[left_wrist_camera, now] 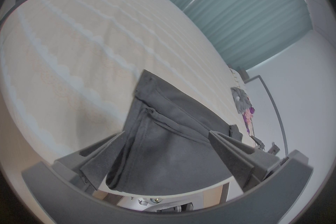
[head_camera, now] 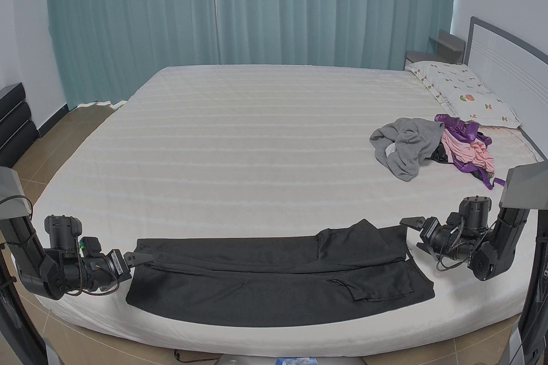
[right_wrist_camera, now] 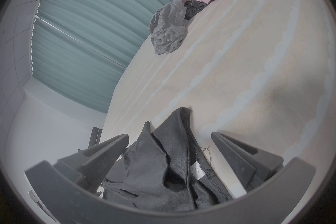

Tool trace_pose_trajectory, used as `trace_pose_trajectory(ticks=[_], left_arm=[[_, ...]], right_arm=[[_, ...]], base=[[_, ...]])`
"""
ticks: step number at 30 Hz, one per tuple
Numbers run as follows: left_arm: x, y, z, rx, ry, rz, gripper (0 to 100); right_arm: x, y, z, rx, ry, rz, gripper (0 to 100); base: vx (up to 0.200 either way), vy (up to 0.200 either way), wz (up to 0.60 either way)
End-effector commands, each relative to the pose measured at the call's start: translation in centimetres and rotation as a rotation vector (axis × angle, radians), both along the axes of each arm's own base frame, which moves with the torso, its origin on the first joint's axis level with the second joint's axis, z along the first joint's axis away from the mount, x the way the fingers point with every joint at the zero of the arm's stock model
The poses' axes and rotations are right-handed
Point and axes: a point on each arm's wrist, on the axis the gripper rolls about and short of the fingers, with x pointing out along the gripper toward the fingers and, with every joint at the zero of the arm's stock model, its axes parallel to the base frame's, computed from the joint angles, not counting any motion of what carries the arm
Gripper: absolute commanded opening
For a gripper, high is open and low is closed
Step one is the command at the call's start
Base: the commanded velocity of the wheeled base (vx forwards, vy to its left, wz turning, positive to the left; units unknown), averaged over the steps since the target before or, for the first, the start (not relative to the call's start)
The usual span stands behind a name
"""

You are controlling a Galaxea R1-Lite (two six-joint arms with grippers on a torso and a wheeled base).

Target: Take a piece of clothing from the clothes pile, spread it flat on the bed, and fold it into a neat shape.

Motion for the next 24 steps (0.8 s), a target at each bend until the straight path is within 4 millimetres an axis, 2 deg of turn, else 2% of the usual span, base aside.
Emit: trace_pose_trajectory(ticks=[1,6,18,19,24], left_arm=[[-0.7,0.0,-0.9,0.031,0.002,-0.057,100],[-1.1,0.0,-2.2,0.085,0.021,-0.125,100],[-1.1,0.0,-2.2,0.094,0.018,-0.132,100],[-1.1,0.0,-2.2,0.094,0.018,-0.132,0],[-1.6,0.9,-2.4,0.1,0.037,-0.088,0]], right_arm=[[0.0,0.1,0.0,0.0,0.0,0.003,100],[0.0,0.1,0.1,0.0,-0.002,0.003,100],[-0.1,0.5,-0.1,-0.001,0.004,0.017,100],[-0.1,0.5,-0.1,-0.001,0.004,0.017,100],[-0.1,0.4,-0.1,-0.002,0.004,0.014,100]], base=[[0.0,0.0,0.0],[0.0,0.0,0.0],[0.0,0.0,0.0],[0.0,0.0,0.0],[0.0,0.0,0.0]])
